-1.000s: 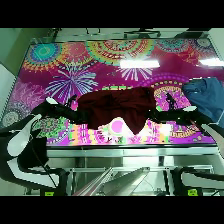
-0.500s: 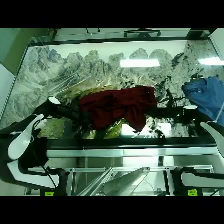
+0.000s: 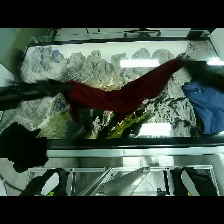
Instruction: Fold the shirts.
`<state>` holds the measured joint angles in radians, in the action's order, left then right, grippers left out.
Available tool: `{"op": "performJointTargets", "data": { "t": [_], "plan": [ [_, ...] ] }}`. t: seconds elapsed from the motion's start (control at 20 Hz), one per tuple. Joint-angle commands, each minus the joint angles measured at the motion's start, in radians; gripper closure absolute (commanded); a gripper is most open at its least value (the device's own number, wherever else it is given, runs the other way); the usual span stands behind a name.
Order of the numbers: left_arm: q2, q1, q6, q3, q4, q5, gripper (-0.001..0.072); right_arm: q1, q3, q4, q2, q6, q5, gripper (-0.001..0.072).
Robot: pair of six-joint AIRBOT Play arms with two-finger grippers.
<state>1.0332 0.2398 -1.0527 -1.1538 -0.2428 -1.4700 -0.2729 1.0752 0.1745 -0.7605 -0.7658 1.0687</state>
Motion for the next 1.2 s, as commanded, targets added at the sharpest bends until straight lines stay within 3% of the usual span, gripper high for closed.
{"op": "performJointTargets", "data": {
  "t": [0.0, 0.15, 0.3, 0.45, 0.65, 0.85, 0.95, 1.0, 1.05, 1.1, 1.15],
  "plan": [
    [-0.156, 0.105, 0.005, -0.219, 0.16, -0.016, 0.0689, -0.129, 0.146, 0.001, 0.233, 0.013, -0.085, 0.0696],
    [-0.231, 0.196, 0.014, -0.389, 0.155, 0.061, 0.0687, -0.224, 0.227, 0.026, 0.338, 0.092, -0.159, 0.0695],
    [-0.228, 0.246, 0.023, -0.436, 0.064, 0.081, 0.0686, -0.272, 0.234, 0.02, 0.309, 0.131, -0.179, 0.0696],
    [-0.13, 0.161, 0.024, -0.332, 0.021, 0.078, 0.0685, -0.225, 0.233, -0.01, 0.09, 0.132, -0.056, 0.0695],
    [0.107, -0.06, 0.054, -0.159, -0.168, 0.137, 0.0685, -0.026, 0.232, 0.029, -0.303, 0.187, -0.053, 0.0695],
    [0.415, -0.162, 0.084, -0.068, -0.293, 0.312, 0.0685, 0.134, 0.232, 0.075, -0.667, 0.191, -0.248, 0.0695],
    [0.592, -0.142, 0.084, -0.126, -0.286, 0.301, 0.0685, 0.177, 0.233, 0.064, -0.802, 0.191, -0.346, 0.0693],
    [0.679, -0.124, 0.084, -0.178, -0.284, 0.261, 0.0684, 0.185, 0.233, 0.054, -0.849, 0.19, -0.358, 0.0585],
    [0.753, -0.108, 0.084, -0.233, -0.279, 0.207, 0.0635, 0.185, 0.233, 0.029, -0.884, 0.19, -0.354, 0.032],
    [0.819, -0.093, 0.082, -0.295, -0.278, 0.146, 0.0375, 0.182, 0.233, 0.013, -0.904, 0.183, -0.354, 0.0247],
    [0.865, -0.078, 0.072, -0.349, -0.278, 0.094, 0.0221, 0.174, 0.233, 0.016, -0.906, 0.164, -0.353, 0.0247]
  ]
}}
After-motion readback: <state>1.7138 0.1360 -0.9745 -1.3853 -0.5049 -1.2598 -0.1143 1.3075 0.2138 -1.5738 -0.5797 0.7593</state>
